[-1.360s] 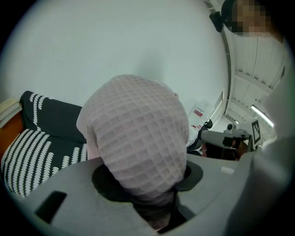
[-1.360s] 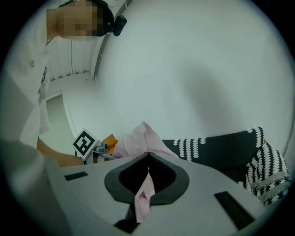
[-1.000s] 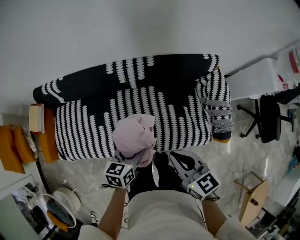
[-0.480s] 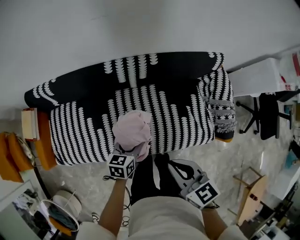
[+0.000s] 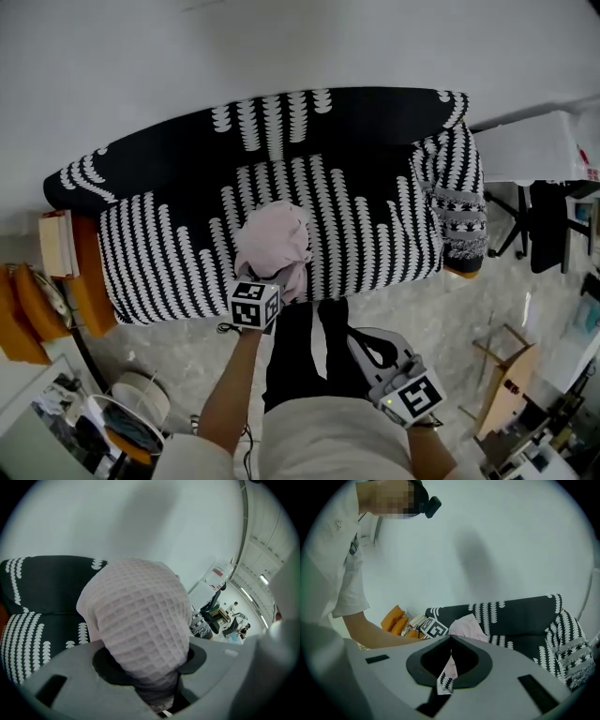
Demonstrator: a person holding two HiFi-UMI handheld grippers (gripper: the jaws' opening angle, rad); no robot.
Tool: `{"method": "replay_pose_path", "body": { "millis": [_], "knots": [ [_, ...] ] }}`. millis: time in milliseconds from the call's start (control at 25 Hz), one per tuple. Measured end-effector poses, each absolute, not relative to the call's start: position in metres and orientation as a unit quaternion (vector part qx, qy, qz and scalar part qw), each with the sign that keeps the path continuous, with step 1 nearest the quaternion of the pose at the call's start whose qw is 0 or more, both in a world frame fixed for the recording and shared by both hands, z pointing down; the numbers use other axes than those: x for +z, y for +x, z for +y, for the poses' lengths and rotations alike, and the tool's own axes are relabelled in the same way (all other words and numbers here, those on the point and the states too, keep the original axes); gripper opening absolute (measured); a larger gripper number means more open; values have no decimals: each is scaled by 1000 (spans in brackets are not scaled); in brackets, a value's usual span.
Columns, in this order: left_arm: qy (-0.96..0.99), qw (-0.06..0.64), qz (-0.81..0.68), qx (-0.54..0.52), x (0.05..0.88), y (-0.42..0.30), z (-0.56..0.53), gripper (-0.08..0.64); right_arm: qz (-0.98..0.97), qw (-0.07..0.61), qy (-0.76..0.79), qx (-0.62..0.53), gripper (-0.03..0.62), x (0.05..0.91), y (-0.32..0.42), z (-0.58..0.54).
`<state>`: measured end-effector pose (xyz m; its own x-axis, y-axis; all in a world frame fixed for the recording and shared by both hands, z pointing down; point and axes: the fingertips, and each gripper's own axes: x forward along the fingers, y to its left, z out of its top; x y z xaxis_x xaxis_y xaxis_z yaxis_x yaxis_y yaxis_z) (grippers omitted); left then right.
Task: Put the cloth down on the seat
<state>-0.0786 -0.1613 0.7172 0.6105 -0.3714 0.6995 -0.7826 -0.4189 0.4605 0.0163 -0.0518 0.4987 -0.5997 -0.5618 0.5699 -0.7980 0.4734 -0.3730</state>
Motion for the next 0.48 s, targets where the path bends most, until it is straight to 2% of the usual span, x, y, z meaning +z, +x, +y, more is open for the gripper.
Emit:
{"method": "replay_pose_path", "body": {
  "millis": [480],
  "knots": [
    [784, 405, -359, 304, 790, -79, -175, 210, -821, 195, 412, 343, 8, 532, 2, -53]
  ]
}}
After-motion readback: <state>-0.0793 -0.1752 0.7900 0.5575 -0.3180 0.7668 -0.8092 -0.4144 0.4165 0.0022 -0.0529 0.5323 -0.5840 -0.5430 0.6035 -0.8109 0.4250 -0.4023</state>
